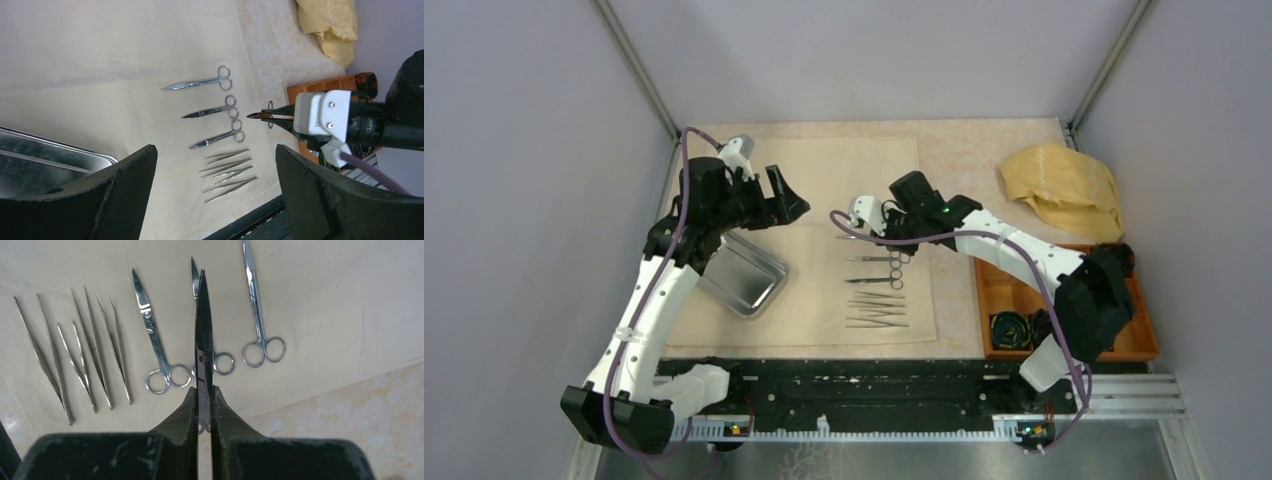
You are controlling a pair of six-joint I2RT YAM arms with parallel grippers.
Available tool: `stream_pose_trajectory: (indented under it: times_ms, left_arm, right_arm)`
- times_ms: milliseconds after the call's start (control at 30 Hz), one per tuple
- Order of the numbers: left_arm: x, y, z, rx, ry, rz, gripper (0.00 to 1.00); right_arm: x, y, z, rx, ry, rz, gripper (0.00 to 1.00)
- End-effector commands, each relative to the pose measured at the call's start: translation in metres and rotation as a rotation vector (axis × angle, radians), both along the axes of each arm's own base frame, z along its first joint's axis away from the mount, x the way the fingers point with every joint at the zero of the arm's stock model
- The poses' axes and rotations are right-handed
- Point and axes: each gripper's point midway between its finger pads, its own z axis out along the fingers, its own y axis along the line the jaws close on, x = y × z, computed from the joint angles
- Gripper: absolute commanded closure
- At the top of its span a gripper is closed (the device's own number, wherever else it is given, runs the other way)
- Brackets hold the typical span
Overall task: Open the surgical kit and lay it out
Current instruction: Place the medical item in the surgical kit.
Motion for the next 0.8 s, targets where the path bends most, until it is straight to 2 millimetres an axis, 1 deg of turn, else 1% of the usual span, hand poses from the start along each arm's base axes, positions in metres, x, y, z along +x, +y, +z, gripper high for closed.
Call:
stream_pose_trajectory:
  times_ms: [0, 33, 200, 400, 567, 667, 767]
  left_arm:
    - [0.005, 0.007, 0.023, 0.011, -0.060, 0.040, 0.06]
    - [0.006, 0.008, 0.025, 0.010, -0.069, 0.044, 0.06]
    - [0.007, 0.006, 0.035, 0.011, -0.098, 0.026, 0.06]
    - [0.009, 0.002, 0.042, 0.026, -0.128, -0.021, 0.05]
    - [0.014, 0.003, 0.048, 0.067, -0.152, -0.040, 0.05]
    - [0.017, 0.004, 0.046, 0.089, -0.150, -0.048, 0.05]
    - [0.018, 0.005, 0.045, 0.103, -0.155, -0.059, 0.04]
  right_arm:
    - [0.016, 0.006, 0.002, -0.121, -0.092, 0.153, 1.00]
    - [0.018, 0.008, -0.005, -0.134, -0.074, 0.157, 1.00]
    - [0.020, 0.020, -0.022, -0.148, -0.017, 0.177, 1.00]
    - [0.020, 0.019, -0.046, -0.247, 0.011, 0.220, 1.00]
    - [0.021, 0.016, -0.059, -0.329, 0.014, 0.254, 1.00]
    - [0.023, 0.017, -0.065, -0.370, 0.003, 0.269, 1.00]
    - [0.027, 0.021, -0.067, -0.388, -0.004, 0.281, 1.00]
